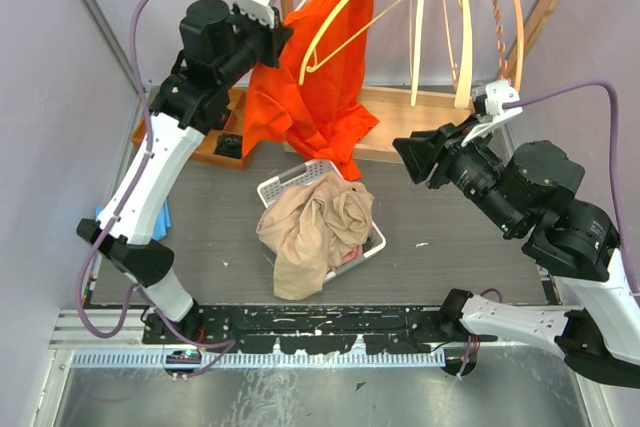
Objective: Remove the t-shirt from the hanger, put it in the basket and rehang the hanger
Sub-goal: Pick up the hanger from the clothesline.
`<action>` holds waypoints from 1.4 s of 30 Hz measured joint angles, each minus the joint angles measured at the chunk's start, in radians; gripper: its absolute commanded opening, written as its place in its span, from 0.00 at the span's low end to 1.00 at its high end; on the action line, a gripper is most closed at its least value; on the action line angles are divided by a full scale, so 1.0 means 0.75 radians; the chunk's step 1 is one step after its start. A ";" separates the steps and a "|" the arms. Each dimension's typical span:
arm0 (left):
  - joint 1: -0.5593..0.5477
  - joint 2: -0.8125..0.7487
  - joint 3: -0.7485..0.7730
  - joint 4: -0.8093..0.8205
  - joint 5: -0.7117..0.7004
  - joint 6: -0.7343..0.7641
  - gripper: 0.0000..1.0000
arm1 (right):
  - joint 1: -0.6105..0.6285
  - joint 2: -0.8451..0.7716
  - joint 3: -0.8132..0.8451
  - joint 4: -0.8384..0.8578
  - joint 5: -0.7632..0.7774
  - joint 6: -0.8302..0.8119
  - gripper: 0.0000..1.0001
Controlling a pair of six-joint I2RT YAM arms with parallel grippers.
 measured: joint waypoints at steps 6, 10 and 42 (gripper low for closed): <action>0.000 -0.114 -0.131 0.010 -0.035 0.022 0.00 | 0.000 0.026 0.002 0.004 -0.017 -0.002 0.44; 0.000 -0.202 -0.232 0.001 -0.067 0.049 0.00 | 0.000 0.069 0.025 0.011 -0.019 -0.007 0.44; 0.000 -0.882 -0.384 -0.332 0.022 -0.017 0.00 | 0.000 0.475 0.348 0.298 -0.115 -0.081 0.45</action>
